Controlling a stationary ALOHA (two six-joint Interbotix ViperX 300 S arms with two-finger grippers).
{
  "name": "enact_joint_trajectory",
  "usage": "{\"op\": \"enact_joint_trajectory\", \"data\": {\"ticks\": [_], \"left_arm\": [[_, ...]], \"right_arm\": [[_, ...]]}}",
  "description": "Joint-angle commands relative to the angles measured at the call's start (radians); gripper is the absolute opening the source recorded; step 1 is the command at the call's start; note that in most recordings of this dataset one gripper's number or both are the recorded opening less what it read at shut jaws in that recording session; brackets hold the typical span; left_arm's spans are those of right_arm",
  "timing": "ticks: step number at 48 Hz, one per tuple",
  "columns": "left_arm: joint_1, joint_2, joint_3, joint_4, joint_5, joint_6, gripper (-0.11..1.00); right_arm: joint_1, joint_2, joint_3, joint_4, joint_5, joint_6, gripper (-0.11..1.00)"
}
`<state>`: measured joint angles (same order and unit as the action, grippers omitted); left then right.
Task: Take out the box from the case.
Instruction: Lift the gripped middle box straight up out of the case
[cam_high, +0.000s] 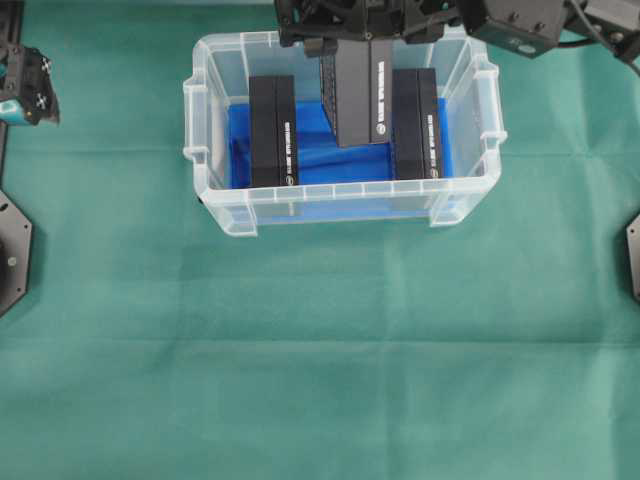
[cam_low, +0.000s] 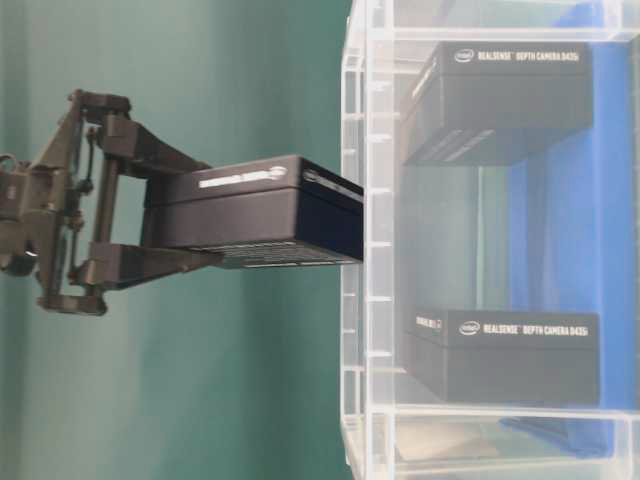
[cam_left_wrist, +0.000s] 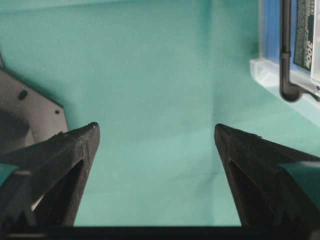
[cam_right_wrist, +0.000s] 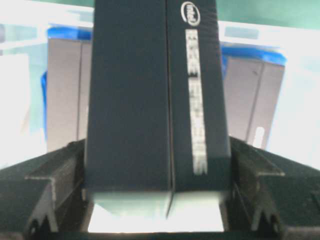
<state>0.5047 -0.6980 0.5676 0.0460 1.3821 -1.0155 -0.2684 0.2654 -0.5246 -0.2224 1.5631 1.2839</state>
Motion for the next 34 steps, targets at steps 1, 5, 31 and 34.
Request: {"op": "enact_joint_trajectory", "data": {"ticks": [1, 5, 31, 34], "left_arm": [[0.003, -0.002, -0.015, 0.006, -0.005, 0.000, 0.96], [0.006, -0.002, -0.015, 0.005, -0.006, 0.000, 0.96], [0.011, 0.000, -0.011, 0.005, -0.006, 0.000, 0.96], [0.011, 0.000, -0.011, 0.005, -0.006, 0.000, 0.96]], "right_arm": [[0.003, -0.052, -0.048, -0.012, 0.009, -0.005, 0.68], [0.006, -0.052, -0.060, -0.020, 0.012, -0.005, 0.68], [0.009, -0.052, -0.078, -0.025, 0.023, -0.017, 0.68], [0.009, -0.052, -0.084, -0.025, 0.023, -0.018, 0.68]]}}
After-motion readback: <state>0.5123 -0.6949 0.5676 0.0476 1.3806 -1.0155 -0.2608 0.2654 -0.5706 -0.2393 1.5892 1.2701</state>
